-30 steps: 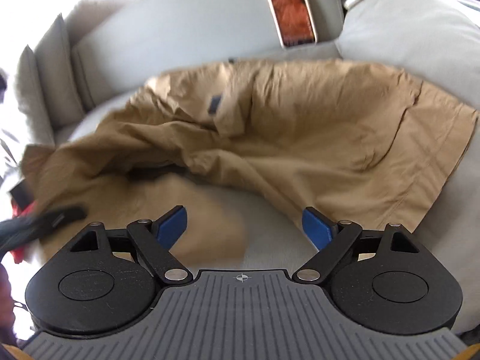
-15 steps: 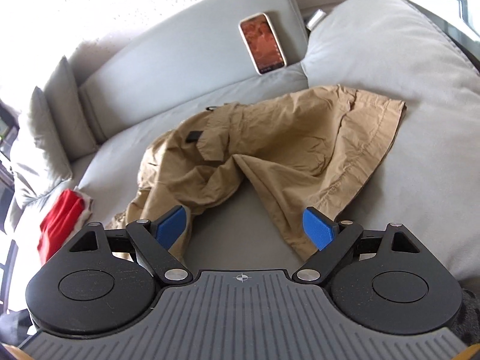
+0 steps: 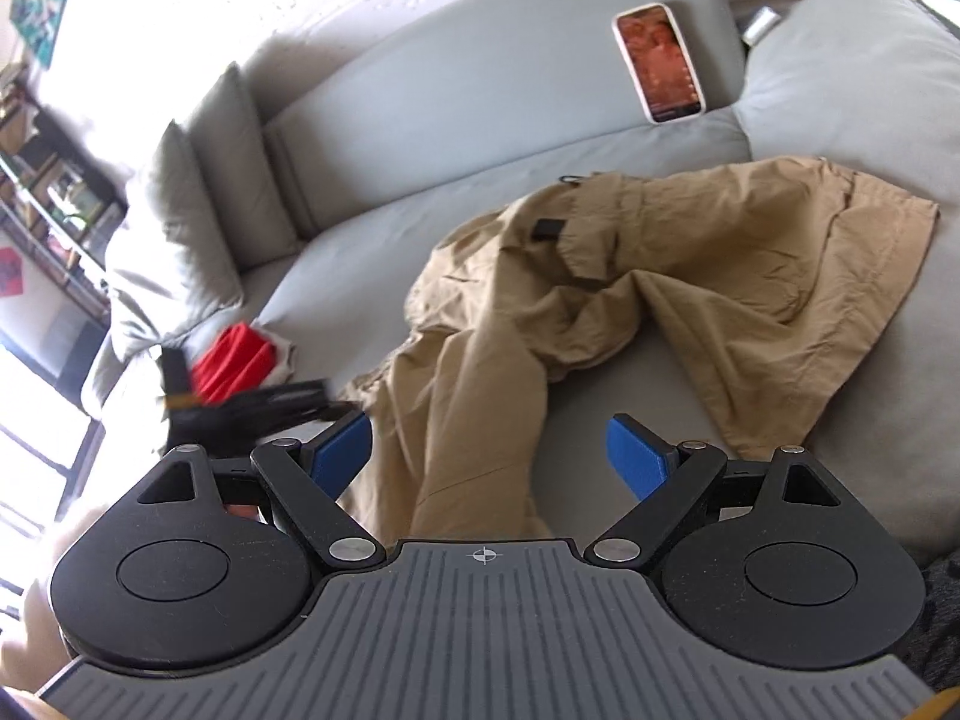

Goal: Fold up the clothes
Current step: 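Grasp the elastic trouser cuff with the left gripper, then grasp the other trouser cuff with the right gripper while the left gripper holds its cuff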

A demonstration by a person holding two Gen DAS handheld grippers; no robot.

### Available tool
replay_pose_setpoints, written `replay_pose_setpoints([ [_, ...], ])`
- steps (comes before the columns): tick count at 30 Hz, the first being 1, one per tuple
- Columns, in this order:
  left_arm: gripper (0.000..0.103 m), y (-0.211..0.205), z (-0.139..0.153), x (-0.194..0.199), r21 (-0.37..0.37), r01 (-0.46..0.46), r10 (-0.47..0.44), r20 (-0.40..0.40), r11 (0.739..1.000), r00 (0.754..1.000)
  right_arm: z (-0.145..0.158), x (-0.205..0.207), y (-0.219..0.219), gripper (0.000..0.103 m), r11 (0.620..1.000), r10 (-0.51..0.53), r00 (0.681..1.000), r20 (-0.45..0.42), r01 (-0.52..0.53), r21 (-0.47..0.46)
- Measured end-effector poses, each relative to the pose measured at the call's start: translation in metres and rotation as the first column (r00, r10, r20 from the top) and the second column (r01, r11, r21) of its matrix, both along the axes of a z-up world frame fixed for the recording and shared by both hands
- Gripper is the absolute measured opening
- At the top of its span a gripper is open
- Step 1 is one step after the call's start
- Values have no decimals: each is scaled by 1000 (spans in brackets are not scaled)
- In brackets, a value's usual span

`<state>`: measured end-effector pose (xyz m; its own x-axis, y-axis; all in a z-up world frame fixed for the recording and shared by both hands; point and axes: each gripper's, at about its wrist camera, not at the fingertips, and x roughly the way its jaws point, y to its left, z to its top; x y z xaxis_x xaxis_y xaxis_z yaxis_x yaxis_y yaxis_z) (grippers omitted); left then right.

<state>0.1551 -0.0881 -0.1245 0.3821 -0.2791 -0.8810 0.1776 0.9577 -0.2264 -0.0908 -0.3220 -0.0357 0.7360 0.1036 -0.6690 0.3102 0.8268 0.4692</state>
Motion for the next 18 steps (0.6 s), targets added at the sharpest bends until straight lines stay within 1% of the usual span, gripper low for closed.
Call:
replay_pose_setpoints([
  [1, 20, -3, 3, -6, 14, 31, -31, 23, 999, 999, 1, 0, 3, 89, 1000, 7, 1000, -1, -7, -5],
  [2, 6, -4, 7, -12, 7, 59, -59, 40, 998, 997, 1, 0, 5, 89, 1000, 17, 1000, -3, -17, -12],
  [4, 4, -3, 21, -30, -53, 114, -110, 66, 992, 992, 1, 0, 16, 89, 996, 89, 996, -3, -89, -21],
  [6, 3, -1, 41, -52, -91, 163, -152, 114, 982, 982, 1, 1, 28, 89, 985, 170, 985, -3, -170, -28],
  [7, 3, 2, 54, -61, -120, 178, -162, 136, 977, 977, 1, 2, 33, 86, 977, 210, 978, -3, -210, -32],
  [9, 2, 11, 82, -77, -207, 192, -158, 169, 959, 973, 1, 2, 45, 85, 957, 289, 957, -4, -289, -39],
  [11, 1, 19, 111, -94, -288, 210, -154, 204, 934, 967, 1, 3, 56, 85, 930, 365, 931, -6, -365, -46],
  [13, 1, 15, 138, -111, -343, 255, -173, 252, 904, 952, 2, 0, 69, 85, 915, 390, 921, -7, -388, -113],
  [15, 1, 0, 163, -130, -373, 321, -210, 307, 871, 928, 4, -4, 81, 86, 897, 405, 914, -8, -399, -191],
  [18, 1, -21, 190, -156, -410, 419, -274, 365, 810, 889, 15, -14, 86, 89, 893, 389, 920, 49, -364, -265],
])
